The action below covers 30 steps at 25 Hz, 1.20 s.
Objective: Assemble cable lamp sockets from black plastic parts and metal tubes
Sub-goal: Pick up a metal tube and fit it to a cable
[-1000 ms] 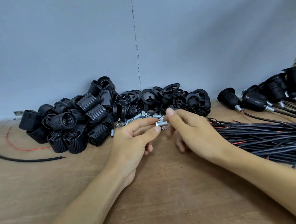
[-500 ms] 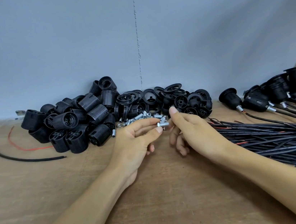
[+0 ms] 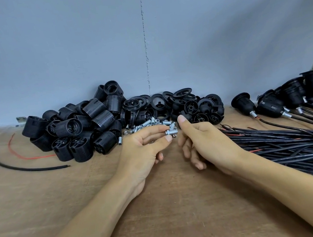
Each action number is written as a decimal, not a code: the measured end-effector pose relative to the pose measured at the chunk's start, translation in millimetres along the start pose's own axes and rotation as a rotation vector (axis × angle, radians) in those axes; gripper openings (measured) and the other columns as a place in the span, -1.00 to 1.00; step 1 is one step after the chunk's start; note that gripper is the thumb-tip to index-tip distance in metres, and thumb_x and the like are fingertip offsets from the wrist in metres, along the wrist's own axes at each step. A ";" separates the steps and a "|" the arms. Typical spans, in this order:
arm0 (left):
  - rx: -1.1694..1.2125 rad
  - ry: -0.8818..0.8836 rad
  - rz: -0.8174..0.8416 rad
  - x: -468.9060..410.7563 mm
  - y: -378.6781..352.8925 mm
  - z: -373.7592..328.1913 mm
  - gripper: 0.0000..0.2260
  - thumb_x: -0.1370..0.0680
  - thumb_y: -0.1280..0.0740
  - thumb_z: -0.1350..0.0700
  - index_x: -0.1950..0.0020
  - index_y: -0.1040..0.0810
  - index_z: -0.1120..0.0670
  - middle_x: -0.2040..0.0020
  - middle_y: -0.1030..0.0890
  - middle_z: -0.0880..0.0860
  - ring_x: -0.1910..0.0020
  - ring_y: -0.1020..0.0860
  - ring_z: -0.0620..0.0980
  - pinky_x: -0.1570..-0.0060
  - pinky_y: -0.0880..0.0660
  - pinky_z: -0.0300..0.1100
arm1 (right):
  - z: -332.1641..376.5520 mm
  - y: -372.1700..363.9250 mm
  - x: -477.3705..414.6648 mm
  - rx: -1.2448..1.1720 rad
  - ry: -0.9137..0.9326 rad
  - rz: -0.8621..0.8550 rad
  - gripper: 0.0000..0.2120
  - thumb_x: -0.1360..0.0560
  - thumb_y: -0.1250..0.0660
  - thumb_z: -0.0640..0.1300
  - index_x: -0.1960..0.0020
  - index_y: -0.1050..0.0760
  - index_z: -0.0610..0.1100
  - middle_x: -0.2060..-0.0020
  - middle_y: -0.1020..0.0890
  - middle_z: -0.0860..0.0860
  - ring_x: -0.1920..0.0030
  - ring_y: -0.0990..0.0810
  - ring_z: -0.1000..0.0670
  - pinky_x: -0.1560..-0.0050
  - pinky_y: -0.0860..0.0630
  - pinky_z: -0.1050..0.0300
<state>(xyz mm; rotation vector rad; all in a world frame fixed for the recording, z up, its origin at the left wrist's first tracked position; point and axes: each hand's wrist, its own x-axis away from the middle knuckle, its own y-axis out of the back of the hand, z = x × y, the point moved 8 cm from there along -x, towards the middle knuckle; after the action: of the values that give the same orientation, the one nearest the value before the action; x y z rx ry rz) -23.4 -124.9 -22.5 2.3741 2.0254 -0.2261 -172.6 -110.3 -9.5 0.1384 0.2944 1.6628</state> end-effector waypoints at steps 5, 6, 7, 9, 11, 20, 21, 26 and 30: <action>0.005 0.011 0.003 -0.2 -0.9 0.8 -0.81 -0.48 -0.53 0.17 0.05 -0.74 -0.14 0.04 -0.75 -0.06 0.48 -0.48 -0.17 0.42 -0.43 -0.37 | 1.4 -0.6 0.2 -0.065 -0.013 0.019 -0.72 -0.63 -0.28 0.05 -0.01 -0.46 -0.19 0.33 -0.61 0.00 0.58 -0.50 -0.02 0.59 -0.37 0.20; 0.001 0.015 -0.004 -0.4 -0.5 1.3 -0.81 -0.48 -0.54 0.17 0.04 -0.74 -0.14 0.04 -0.75 -0.08 0.47 -0.48 -0.17 0.42 -0.43 -0.37 | 0.2 -0.8 -0.2 -0.045 -0.017 0.011 -0.63 -0.64 -0.24 0.12 0.06 -0.48 -0.20 0.39 -0.59 -0.01 0.60 -0.49 -0.02 0.60 -0.36 0.22; -0.003 0.017 -0.009 -0.7 0.0 1.9 -0.80 -0.48 -0.53 0.18 0.04 -0.74 -0.14 0.03 -0.75 -0.09 0.47 -0.49 -0.17 0.42 -0.43 -0.37 | -1.5 -0.4 -0.7 -0.048 -0.034 0.001 -0.54 -0.63 -0.19 0.20 0.10 -0.48 -0.20 0.41 -0.58 -0.03 0.61 -0.49 -0.03 0.60 -0.36 0.23; -0.003 0.015 -0.015 -1.3 0.6 2.5 -0.79 -0.50 -0.52 0.19 0.04 -0.74 -0.15 0.01 -0.75 -0.10 0.47 -0.49 -0.17 0.42 -0.43 -0.37 | -3.0 0.5 -1.5 -0.120 -0.062 -0.010 -0.54 -0.62 -0.18 0.23 0.02 -0.47 -0.19 0.35 -0.61 -0.06 0.59 -0.51 -0.07 0.58 -0.39 0.21; -0.004 0.010 -0.013 -1.3 0.7 2.0 -0.79 -0.51 -0.51 0.20 0.03 -0.74 -0.13 0.02 -0.75 -0.09 0.48 -0.48 -0.17 0.43 -0.43 -0.36 | 1.0 0.5 -1.2 -0.144 -0.018 -0.004 -0.71 -0.62 -0.29 0.07 -0.08 -0.45 -0.17 0.27 -0.64 -0.05 0.55 -0.54 -0.08 0.55 -0.44 0.17; -0.002 0.014 0.008 0.2 -1.9 0.2 -0.80 -0.52 -0.50 0.21 0.03 -0.75 -0.11 0.03 -0.75 -0.07 0.48 -0.46 -0.18 0.44 -0.41 -0.38 | 5.2 1.9 0.2 -0.081 0.055 -0.023 -0.75 -0.65 -0.27 0.00 0.00 -0.45 -0.21 0.38 -0.56 -0.04 0.55 -0.54 -0.08 0.54 -0.45 0.15; -0.008 0.016 0.016 0.4 -2.9 0.3 -0.80 -0.52 -0.50 0.20 0.03 -0.75 -0.13 0.03 -0.75 -0.08 0.48 -0.46 -0.19 0.44 -0.41 -0.38 | 5.9 4.6 0.4 -0.018 0.056 -0.058 -0.68 -0.66 -0.22 0.06 0.07 -0.46 -0.19 0.43 -0.55 -0.02 0.58 -0.52 -0.06 0.57 -0.41 0.17; -0.012 0.015 0.008 0.0 -1.7 1.7 -0.80 -0.51 -0.51 0.19 0.02 -0.74 -0.13 0.03 -0.75 -0.08 0.47 -0.47 -0.16 0.42 -0.42 -0.37 | 7.8 5.6 -0.2 0.021 0.075 -0.038 -0.71 -0.63 -0.27 0.08 -0.01 -0.49 -0.16 0.38 -0.60 0.00 0.56 -0.51 -0.03 0.53 -0.39 0.17; -0.044 0.022 0.014 -0.4 -2.1 2.2 -0.78 -0.51 -0.51 0.18 0.02 -0.73 -0.18 0.02 -0.74 -0.11 0.47 -0.47 -0.16 0.42 -0.42 -0.37 | 4.4 6.5 0.3 0.114 0.062 -0.090 -0.49 -0.65 -0.11 0.25 0.14 -0.50 -0.16 0.46 -0.60 -0.05 0.58 -0.49 -0.01 0.51 -0.38 0.22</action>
<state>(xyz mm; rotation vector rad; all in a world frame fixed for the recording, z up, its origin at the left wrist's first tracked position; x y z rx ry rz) -25.8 -125.2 -24.5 2.3745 2.0007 -0.1551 -177.7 -110.0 -3.6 0.1568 0.4369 1.5634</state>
